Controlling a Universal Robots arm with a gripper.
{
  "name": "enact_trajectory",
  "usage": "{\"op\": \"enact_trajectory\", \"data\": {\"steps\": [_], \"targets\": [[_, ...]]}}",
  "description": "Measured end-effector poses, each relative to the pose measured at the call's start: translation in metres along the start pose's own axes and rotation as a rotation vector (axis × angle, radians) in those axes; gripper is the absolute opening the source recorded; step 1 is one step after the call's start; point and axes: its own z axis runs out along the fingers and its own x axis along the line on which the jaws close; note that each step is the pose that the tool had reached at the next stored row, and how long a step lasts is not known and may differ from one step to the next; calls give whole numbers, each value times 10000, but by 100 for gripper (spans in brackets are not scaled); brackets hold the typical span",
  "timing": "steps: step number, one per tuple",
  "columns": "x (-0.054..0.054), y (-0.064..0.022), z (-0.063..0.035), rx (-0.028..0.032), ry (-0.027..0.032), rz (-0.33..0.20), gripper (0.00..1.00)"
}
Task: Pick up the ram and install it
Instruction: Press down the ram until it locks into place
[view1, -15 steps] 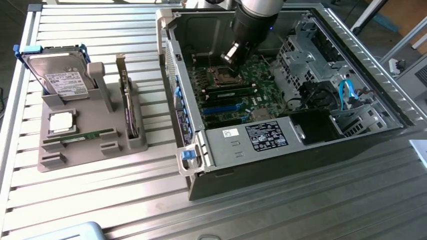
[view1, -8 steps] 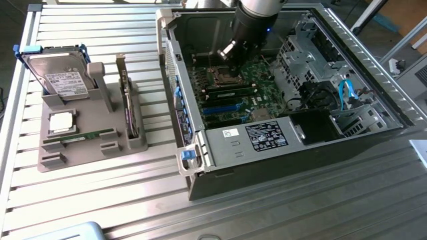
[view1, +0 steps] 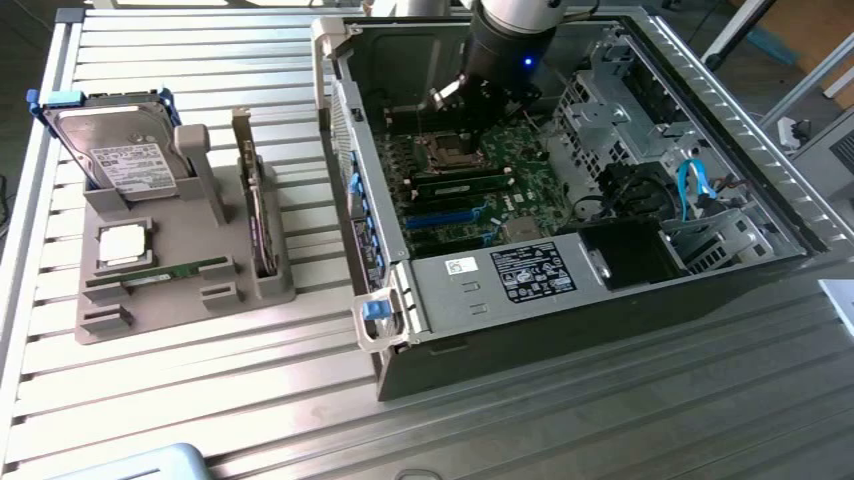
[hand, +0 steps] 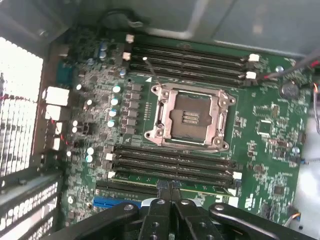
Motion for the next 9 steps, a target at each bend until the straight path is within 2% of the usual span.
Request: {"op": "enact_trajectory", "data": {"steps": [3, 4, 9], "targets": [[0, 0, 0, 13, -28, 1137, 10], [1, 0, 0, 14, -32, 1276, 10], [1, 0, 0, 13, -33, 1276, 10]]}}
